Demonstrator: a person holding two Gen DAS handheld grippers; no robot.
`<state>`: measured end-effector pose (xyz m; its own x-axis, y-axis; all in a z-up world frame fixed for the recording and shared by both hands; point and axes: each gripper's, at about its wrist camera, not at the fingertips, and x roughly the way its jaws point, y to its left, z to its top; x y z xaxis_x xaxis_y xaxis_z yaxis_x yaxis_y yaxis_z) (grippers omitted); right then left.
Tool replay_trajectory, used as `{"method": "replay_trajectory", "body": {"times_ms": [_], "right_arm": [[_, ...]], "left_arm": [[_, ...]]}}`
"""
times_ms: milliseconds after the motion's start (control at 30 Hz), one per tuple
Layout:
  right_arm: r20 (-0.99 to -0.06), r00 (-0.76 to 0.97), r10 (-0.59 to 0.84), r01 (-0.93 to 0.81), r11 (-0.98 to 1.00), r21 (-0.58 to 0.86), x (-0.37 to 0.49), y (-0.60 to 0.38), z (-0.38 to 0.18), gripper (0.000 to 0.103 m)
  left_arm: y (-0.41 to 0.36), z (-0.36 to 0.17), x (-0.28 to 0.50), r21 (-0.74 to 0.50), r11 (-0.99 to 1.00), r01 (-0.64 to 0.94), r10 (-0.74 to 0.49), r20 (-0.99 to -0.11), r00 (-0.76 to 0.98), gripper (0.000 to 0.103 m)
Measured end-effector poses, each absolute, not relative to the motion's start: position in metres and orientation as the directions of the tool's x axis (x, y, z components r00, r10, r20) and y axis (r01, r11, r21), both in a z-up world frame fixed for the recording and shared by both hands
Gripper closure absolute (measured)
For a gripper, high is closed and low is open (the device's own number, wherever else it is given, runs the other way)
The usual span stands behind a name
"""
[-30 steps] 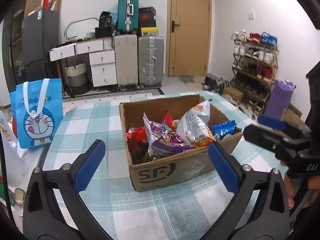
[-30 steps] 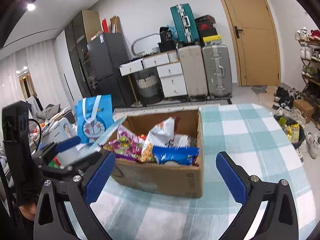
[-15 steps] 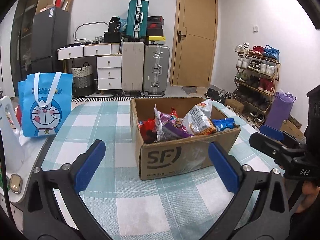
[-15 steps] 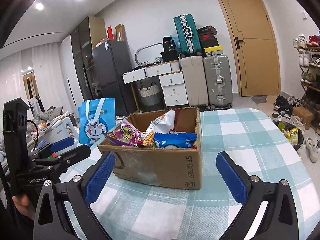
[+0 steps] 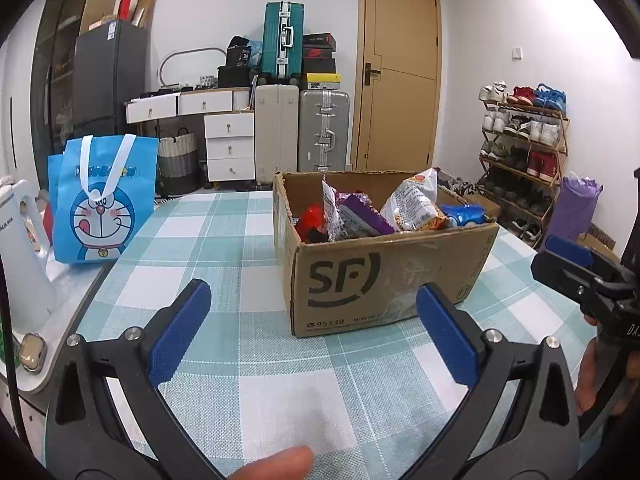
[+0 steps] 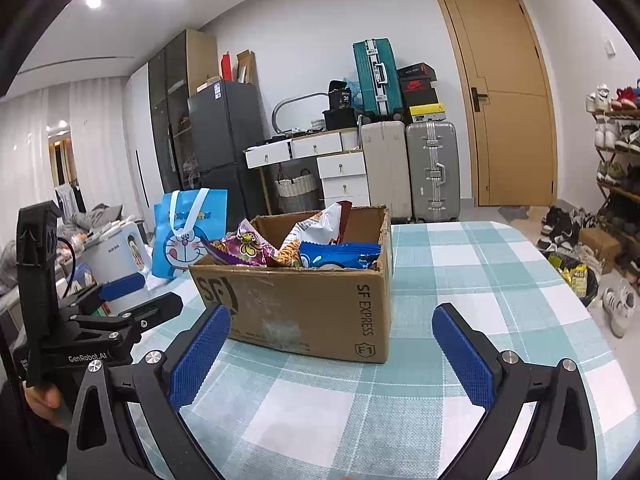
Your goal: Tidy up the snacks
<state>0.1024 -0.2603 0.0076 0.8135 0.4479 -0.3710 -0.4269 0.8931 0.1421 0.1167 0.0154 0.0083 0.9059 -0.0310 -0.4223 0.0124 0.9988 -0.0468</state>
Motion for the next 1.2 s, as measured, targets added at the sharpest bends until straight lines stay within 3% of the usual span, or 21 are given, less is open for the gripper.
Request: {"method": "replay_trajectory", "body": {"times_ms": [400, 1200], "right_arm": [[-0.332, 0.842, 0.426, -0.41, 0.904, 0.122, 0.094, -0.261, 0.009, 0.0], [-0.339, 0.836, 0.431, -0.414, 0.902, 0.126, 0.096, -0.261, 0.009, 0.0]], "left_arm": [[0.014, -0.001, 0.121, -0.031, 0.999, 0.012, -0.024, -0.432, 0.902, 0.0], [0.013, -0.004, 0.122, -0.03, 0.999, 0.015, -0.026, -0.434, 0.901, 0.0]]}}
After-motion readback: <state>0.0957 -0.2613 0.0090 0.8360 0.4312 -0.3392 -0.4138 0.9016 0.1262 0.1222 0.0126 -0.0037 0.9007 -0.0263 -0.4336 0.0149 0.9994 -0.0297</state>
